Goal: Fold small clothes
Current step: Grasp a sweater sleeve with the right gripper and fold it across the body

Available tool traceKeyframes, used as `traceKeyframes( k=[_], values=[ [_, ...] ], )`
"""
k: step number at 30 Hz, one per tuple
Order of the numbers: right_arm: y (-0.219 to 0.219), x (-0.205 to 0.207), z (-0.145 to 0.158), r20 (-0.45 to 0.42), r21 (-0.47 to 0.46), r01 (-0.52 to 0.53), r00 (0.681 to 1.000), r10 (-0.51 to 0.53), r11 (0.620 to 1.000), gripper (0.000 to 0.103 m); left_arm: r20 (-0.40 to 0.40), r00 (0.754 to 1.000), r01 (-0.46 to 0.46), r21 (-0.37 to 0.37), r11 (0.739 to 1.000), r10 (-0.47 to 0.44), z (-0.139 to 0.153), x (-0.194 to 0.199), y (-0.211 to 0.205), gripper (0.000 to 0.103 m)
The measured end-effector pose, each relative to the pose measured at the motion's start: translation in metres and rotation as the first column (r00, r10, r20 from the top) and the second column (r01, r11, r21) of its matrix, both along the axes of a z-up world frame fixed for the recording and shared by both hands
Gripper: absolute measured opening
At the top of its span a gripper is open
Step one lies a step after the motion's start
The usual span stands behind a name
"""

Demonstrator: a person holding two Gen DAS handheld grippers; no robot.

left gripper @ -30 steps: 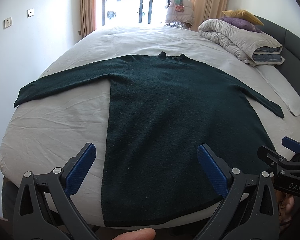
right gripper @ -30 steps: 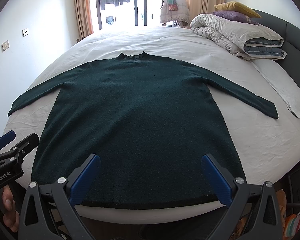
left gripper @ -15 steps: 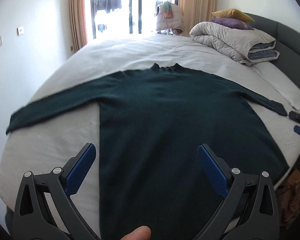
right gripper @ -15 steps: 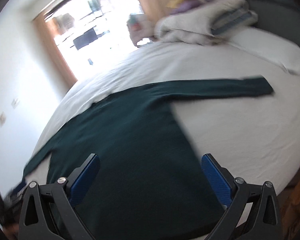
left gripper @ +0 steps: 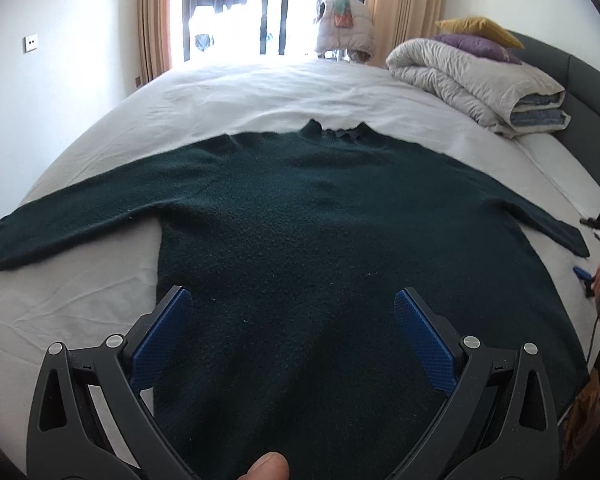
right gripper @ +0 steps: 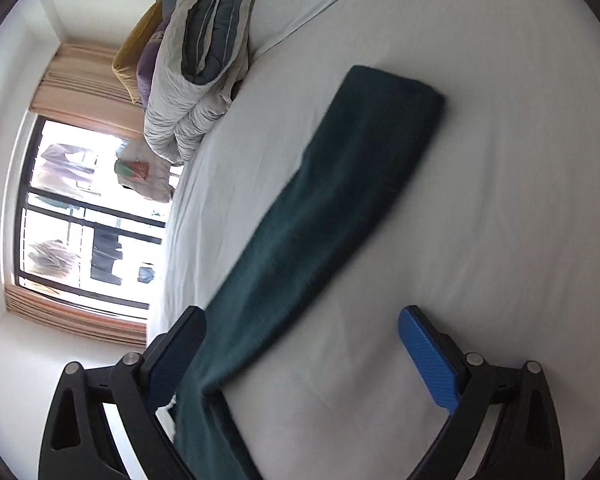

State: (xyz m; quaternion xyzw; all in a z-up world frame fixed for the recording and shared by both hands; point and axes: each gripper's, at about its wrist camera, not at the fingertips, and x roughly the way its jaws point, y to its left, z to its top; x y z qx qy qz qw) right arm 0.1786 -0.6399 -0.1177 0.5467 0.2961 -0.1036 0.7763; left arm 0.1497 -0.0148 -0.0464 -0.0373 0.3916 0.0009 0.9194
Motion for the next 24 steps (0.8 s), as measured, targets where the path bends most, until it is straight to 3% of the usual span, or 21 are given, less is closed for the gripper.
traceKeyframes(
  k=[4,7,12,14,19,24],
  values=[
    [-0.004,0.025,-0.004,-0.009,0.025,0.0,1.0,0.0,1.0,0.092,-0.037,0.998,0.056,0.008,0.998,-0.055,-0.009,0.019,-0.008,0.103],
    [-0.014,0.033,-0.014,0.027,0.088,0.022,0.999,-0.024,0.996,0.077,-0.022,0.997,0.072,0.042,0.997,-0.071,-0.012,0.024,-0.013,0.103],
    [-0.021,0.035,-0.031,0.051,0.171,0.086,0.994,-0.096,0.982,0.051,-0.032,0.995,0.092,-0.111,0.989,-0.097,-0.021,0.04,-0.001,0.103],
    [-0.025,0.036,-0.035,0.059,0.177,0.107,0.991,-0.119,0.978,0.035,-0.038,0.995,0.09,-0.163,0.983,-0.097,-0.025,0.046,0.004,0.103],
    [-0.023,0.05,-0.025,0.002,0.06,0.138,0.99,-0.139,0.989,0.013,-0.058,0.994,0.074,-0.249,0.966,-0.091,-0.032,0.058,0.02,0.097],
    [0.015,0.097,0.021,-0.009,-0.144,0.073,0.997,-0.075,0.987,0.01,-0.036,0.997,0.052,-0.329,0.943,-0.067,-0.032,0.072,0.047,0.097]
  ],
)
